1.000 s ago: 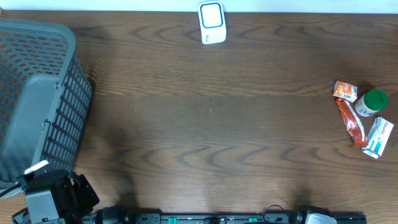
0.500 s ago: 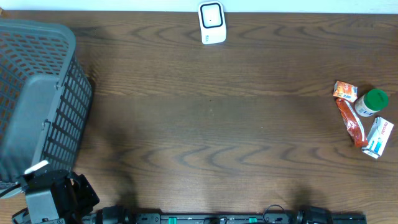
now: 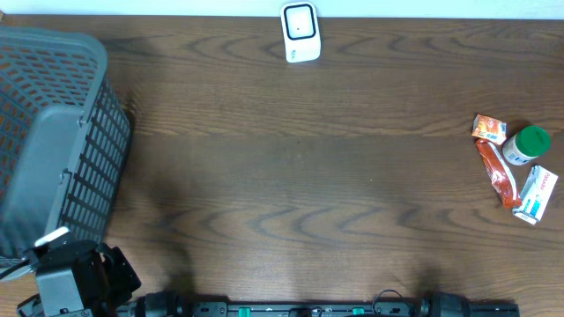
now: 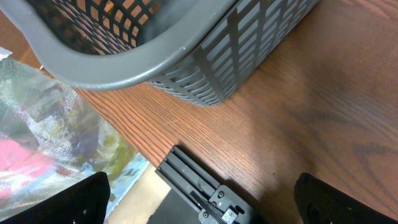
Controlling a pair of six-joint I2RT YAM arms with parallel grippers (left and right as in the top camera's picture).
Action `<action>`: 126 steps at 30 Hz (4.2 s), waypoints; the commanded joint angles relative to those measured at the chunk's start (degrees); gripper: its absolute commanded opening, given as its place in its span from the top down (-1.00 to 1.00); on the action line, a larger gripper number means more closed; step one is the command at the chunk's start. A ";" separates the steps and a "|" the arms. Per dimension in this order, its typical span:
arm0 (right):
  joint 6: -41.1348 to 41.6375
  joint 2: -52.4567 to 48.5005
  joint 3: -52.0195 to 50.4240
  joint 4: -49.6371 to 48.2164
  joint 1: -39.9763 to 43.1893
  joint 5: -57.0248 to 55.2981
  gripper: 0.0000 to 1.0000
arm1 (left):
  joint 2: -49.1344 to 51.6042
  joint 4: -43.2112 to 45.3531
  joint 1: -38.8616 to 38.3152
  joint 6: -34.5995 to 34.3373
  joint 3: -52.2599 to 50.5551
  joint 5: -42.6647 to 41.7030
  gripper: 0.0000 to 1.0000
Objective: Scan the item barcode
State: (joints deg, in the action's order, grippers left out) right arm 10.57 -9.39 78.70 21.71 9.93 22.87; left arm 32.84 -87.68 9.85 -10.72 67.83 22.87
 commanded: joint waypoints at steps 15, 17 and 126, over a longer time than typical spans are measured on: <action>1.14 8.96 -2.64 -0.55 -5.88 -11.06 -0.99 | -0.20 -0.09 -0.28 -0.50 0.09 0.76 -0.90; 0.31 8.94 -2.67 -0.28 -5.73 -11.06 -0.98 | -0.20 -0.11 -0.28 -0.50 0.09 0.74 -0.90; 1.38 9.07 -78.40 -17.42 -7.63 -22.58 -0.99 | -0.20 -0.11 -0.28 -0.50 0.09 0.76 -0.90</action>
State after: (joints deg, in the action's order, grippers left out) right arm 11.73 -0.51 0.38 4.01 2.81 1.21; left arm 32.84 -87.66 9.85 -10.72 67.83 22.87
